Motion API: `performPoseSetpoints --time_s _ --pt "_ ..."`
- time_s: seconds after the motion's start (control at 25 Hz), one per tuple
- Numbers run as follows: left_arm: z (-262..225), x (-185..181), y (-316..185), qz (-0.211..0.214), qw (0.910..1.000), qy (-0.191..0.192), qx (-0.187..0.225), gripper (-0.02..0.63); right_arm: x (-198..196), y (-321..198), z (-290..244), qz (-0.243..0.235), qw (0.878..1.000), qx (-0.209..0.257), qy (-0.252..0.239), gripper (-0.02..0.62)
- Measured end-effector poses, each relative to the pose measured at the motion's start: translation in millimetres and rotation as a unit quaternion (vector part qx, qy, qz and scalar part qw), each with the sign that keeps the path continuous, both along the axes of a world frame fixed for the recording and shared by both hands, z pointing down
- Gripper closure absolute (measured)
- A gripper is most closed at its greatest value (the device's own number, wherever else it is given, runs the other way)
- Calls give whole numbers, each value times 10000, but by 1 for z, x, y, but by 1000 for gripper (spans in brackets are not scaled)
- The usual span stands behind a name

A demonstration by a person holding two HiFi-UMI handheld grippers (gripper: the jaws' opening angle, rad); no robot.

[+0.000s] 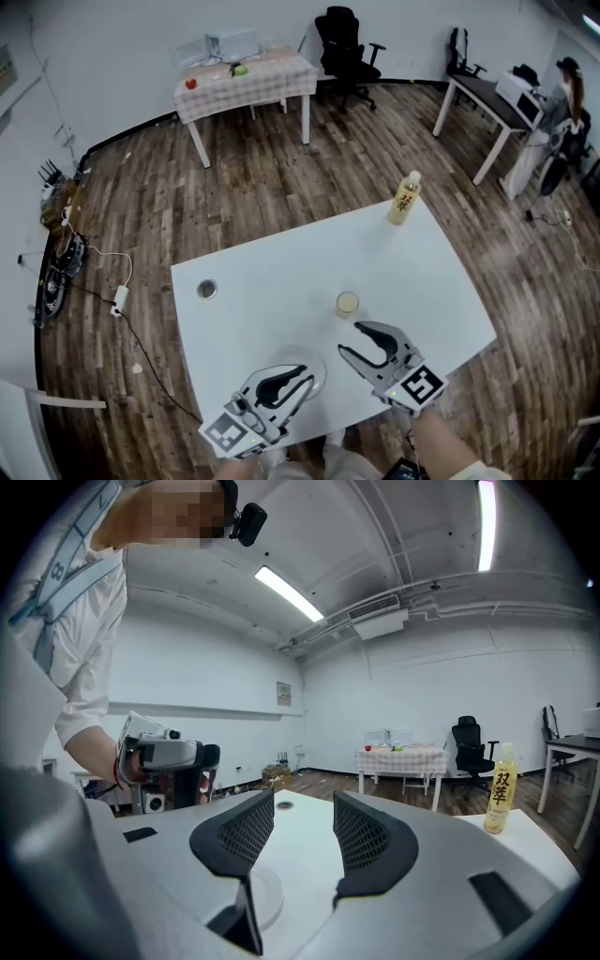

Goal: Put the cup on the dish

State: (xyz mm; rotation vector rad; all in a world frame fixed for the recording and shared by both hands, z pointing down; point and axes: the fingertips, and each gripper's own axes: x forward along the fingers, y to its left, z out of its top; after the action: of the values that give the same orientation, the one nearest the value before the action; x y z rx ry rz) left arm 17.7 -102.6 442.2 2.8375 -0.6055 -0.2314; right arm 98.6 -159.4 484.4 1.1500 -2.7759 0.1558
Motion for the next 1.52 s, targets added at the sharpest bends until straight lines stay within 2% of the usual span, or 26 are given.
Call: performPoseSetpoints --time_s 0.32,0.48,1.04,1.4,1.52 --pt "5 0 -1 -26 10000 29 -37 545 13 -24 17 96 10000 0 5 346" --pt "12 2 -2 31 9999 -135 -89 540 18 -33 29 148 9999 -5 43 337" --pt "16 -1 -14 -88 9997 -148 -154 518 33 -74 94 360 9968 -499 517 287" --pt "17 -1 -15 -100 9996 -181 -186 511 34 -87 118 403 9929 -678 894 273" --pt "15 0 -15 -107 9996 -151 -195 508 35 -92 119 387 9936 -615 865 272"
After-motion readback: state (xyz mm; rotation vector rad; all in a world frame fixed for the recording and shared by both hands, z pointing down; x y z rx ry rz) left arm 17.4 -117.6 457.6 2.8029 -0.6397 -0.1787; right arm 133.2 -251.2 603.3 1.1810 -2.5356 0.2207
